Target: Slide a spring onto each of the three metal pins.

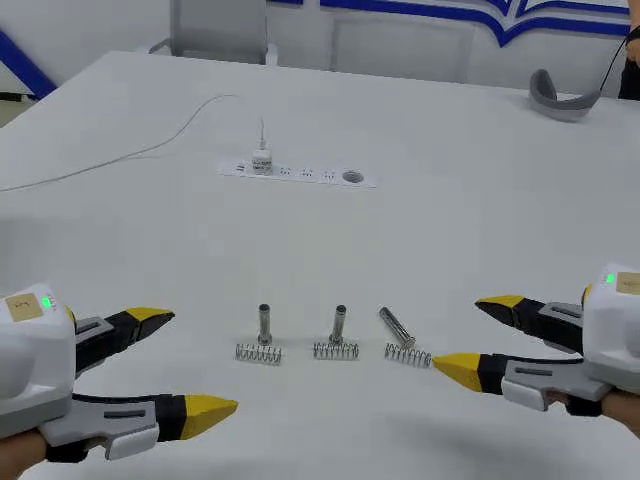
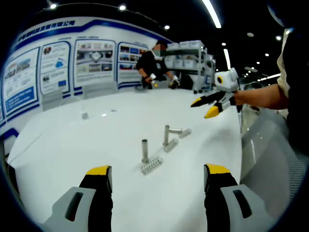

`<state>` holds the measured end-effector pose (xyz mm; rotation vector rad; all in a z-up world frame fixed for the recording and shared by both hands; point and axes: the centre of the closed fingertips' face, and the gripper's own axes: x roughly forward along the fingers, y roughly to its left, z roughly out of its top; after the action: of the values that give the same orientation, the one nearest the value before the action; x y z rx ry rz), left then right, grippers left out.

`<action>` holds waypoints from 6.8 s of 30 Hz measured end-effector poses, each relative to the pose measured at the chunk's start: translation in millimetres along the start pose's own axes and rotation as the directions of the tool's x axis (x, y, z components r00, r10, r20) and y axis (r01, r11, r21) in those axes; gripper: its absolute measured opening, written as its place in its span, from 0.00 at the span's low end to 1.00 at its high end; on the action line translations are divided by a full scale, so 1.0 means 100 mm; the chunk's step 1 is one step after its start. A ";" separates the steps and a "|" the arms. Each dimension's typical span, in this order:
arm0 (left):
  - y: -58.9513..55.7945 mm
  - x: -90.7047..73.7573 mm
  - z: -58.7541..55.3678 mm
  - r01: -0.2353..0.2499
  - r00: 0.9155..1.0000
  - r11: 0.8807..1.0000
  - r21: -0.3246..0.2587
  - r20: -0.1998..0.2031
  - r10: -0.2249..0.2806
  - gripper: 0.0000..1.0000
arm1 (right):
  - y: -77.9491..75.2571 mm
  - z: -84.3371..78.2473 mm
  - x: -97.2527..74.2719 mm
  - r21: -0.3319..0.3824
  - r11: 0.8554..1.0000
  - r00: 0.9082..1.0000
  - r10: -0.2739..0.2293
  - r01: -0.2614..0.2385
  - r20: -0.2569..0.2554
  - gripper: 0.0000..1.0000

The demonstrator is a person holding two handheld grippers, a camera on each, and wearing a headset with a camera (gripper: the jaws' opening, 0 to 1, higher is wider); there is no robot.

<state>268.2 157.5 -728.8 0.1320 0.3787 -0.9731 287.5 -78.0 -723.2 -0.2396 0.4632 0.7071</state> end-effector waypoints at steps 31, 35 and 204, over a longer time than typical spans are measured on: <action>-0.01 0.02 -0.03 0.000 1.000 1.000 0.006 -0.012 0.000 0.77 | -0.22 -0.10 0.92 -0.008 0.996 0.956 -0.089 0.090 -0.281 0.21; -0.02 0.02 -0.04 -0.001 1.000 1.000 0.006 -0.014 0.001 0.77 | -0.24 -0.16 0.99 0.008 0.995 0.944 -0.090 0.098 -0.317 0.19; -0.03 -0.02 -0.10 0.001 0.999 1.000 0.017 -0.040 0.000 0.72 | 0.11 -0.59 0.52 -0.150 0.955 0.870 0.161 -0.257 -0.467 0.14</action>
<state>262.8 160.1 -736.8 0.1668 0.4070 -0.9756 295.7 -61.7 -800.8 -0.5657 0.8713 0.9201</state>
